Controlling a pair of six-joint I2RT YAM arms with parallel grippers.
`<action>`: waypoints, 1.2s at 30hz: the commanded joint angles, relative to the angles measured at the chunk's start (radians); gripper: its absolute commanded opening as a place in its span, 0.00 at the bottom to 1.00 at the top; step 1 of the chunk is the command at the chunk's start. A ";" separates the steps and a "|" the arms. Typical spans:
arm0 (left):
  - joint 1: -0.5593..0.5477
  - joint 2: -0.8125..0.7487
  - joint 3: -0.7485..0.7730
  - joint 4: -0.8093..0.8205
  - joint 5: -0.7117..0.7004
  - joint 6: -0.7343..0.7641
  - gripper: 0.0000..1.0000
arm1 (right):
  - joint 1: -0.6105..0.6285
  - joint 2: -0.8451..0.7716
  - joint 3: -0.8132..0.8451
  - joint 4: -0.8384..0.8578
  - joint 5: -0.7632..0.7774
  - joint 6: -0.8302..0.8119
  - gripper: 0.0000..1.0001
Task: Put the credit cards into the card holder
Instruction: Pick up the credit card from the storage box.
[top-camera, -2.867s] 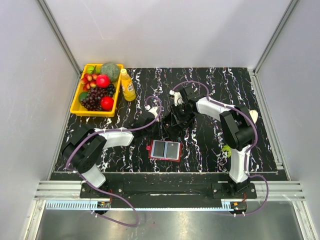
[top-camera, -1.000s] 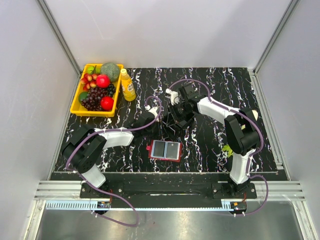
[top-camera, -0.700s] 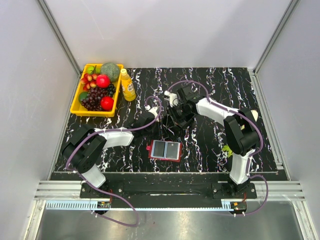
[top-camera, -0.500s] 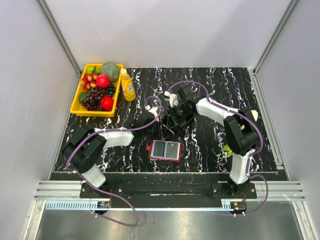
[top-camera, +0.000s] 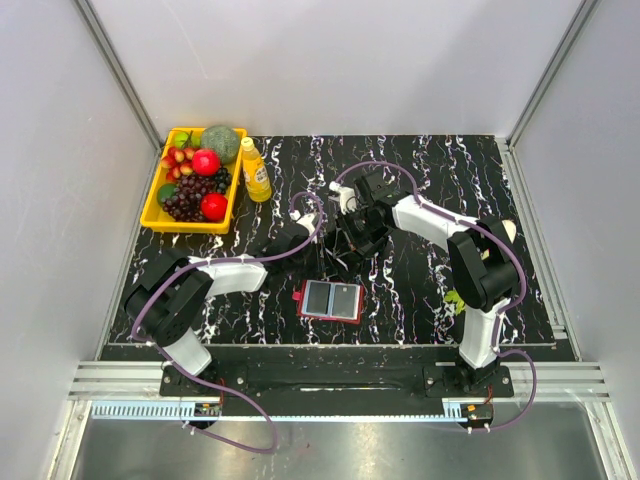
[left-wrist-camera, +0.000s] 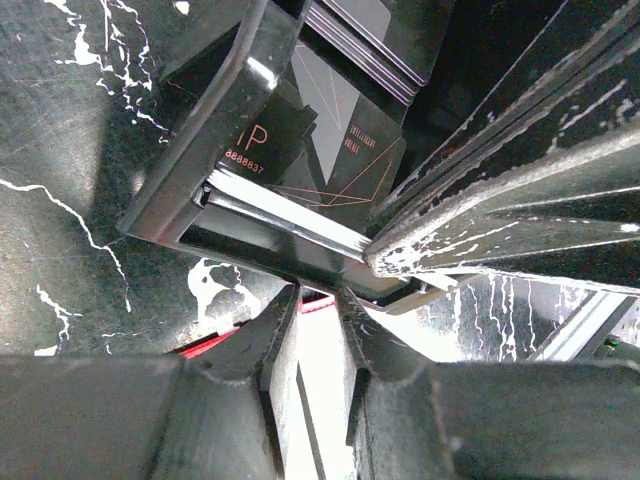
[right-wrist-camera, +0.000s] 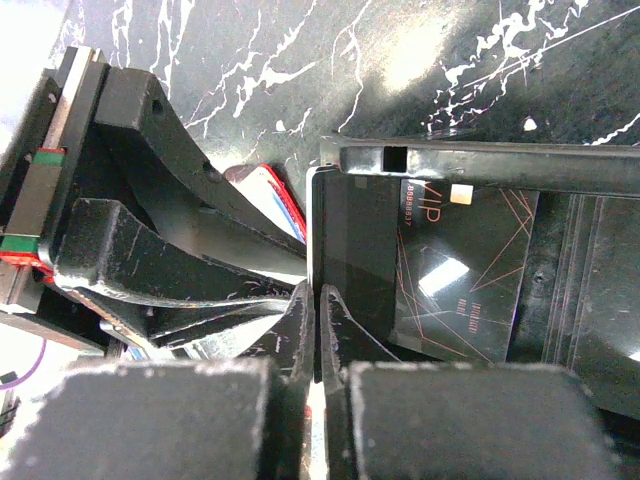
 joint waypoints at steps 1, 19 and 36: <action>0.006 -0.023 0.031 0.053 -0.004 -0.006 0.24 | 0.009 -0.038 0.006 0.019 -0.039 0.023 0.00; 0.004 -0.027 0.037 0.043 -0.006 -0.004 0.24 | 0.006 -0.161 -0.018 0.050 0.185 0.078 0.00; 0.004 -0.016 0.054 0.030 -0.003 0.003 0.24 | 0.040 -0.276 -0.198 0.311 0.413 0.152 0.00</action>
